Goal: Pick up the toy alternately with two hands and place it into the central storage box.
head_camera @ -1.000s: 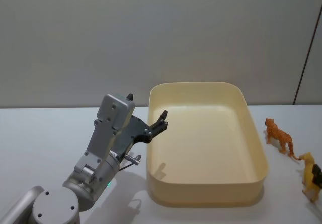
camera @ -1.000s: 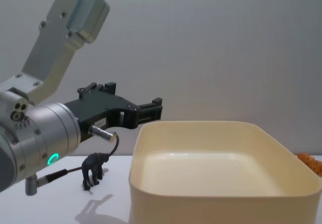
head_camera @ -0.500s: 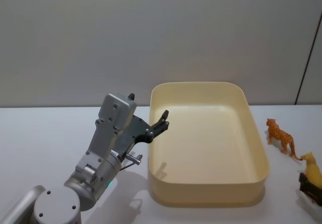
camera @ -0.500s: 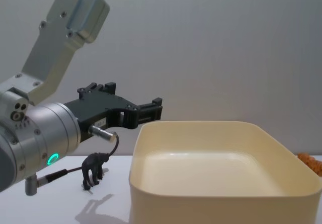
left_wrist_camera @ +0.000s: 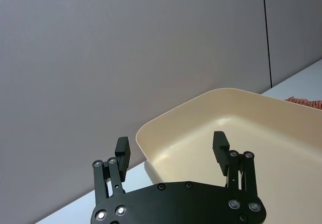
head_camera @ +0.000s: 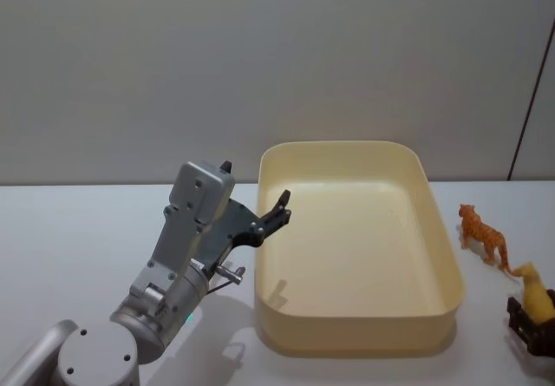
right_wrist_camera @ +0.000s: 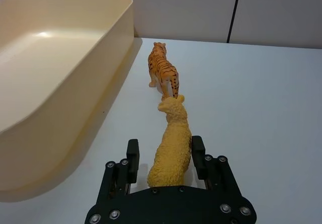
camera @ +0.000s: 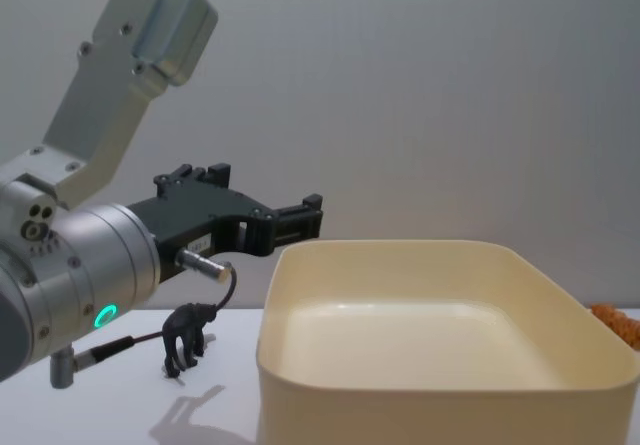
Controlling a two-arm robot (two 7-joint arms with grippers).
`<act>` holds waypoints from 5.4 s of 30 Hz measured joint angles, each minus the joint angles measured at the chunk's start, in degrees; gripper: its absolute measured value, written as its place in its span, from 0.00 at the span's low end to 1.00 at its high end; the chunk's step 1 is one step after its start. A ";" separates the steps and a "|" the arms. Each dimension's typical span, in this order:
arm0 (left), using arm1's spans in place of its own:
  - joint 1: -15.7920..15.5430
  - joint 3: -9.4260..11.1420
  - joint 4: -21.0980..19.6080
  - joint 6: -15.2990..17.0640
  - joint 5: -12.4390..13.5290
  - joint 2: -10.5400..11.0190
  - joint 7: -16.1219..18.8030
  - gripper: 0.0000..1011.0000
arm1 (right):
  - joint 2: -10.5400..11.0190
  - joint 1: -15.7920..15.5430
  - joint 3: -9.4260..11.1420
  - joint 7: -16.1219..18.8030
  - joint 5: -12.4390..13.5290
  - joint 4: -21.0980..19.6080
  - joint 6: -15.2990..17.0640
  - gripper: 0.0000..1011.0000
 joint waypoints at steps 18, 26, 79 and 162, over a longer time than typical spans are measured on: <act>0.00 0.00 0.00 0.00 0.00 0.00 0.00 0.99 | -0.42 0.55 -0.18 0.88 -0.79 0.09 -0.98 0.35; 0.00 0.00 0.00 0.00 0.00 0.00 0.00 0.99 | -0.18 0.30 0.35 0.88 -0.89 -2.14 -3.37 0.35; 0.00 0.00 0.00 0.00 0.00 0.00 0.00 0.99 | -8.10 18.21 -3.96 12.18 -3.44 1.17 7.55 0.99; 0.00 0.00 0.00 0.00 0.00 0.00 0.00 0.99 | -9.65 28.25 -5.10 9.72 -11.27 29.07 1.39 0.38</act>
